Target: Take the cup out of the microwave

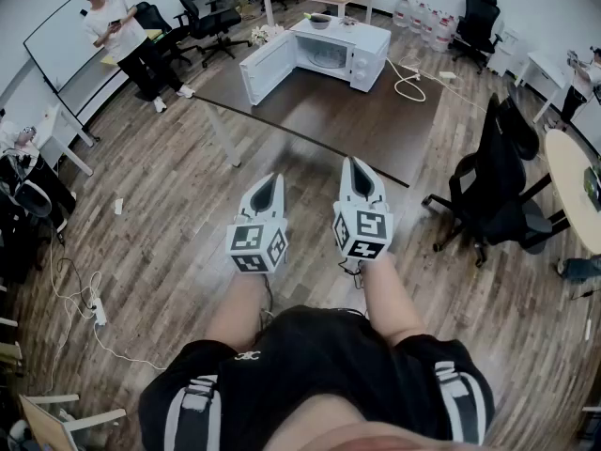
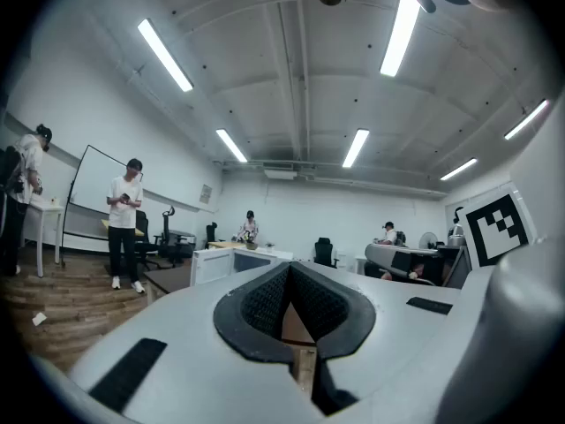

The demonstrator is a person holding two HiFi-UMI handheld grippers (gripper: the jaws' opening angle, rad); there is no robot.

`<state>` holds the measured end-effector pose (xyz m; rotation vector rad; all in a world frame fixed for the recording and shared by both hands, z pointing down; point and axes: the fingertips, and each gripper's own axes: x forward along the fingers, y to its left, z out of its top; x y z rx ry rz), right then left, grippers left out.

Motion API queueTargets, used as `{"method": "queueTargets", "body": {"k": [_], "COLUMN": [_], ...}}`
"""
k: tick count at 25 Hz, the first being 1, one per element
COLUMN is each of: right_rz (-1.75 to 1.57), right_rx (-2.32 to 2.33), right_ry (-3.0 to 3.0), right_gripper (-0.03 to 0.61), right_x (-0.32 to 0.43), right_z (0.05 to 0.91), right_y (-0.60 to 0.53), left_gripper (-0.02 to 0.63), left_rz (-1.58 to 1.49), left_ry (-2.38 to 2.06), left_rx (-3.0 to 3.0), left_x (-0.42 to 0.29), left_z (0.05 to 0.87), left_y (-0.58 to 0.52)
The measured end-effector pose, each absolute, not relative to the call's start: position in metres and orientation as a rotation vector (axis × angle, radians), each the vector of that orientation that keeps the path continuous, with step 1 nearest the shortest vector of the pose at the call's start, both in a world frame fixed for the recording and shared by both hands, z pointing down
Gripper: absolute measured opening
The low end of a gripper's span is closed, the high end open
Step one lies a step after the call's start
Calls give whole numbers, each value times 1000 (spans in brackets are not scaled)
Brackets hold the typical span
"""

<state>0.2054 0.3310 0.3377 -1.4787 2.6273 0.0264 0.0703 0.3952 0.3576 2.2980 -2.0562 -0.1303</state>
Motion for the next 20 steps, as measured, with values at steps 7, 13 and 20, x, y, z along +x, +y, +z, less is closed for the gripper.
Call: {"method": "queueTargets", "body": {"k": [7, 13, 20], "right_rz": [-13, 4, 20], "right_rx": [-1465, -1478, -1515], "right_ry": [2586, 2583, 2564], "right_gripper": [-2, -2, -2], "right_x": [198, 178, 153], "right_z": [335, 334, 344], "right_y": [329, 338, 354], "left_gripper": [-8, -8, -8], "left_rz": [-80, -58, -49], "left_ry": [-2048, -2019, -1976], "left_rx": [2346, 2379, 2415], "left_x": [61, 43, 19], "left_z": [355, 356, 368], "left_y": [392, 398, 406]}}
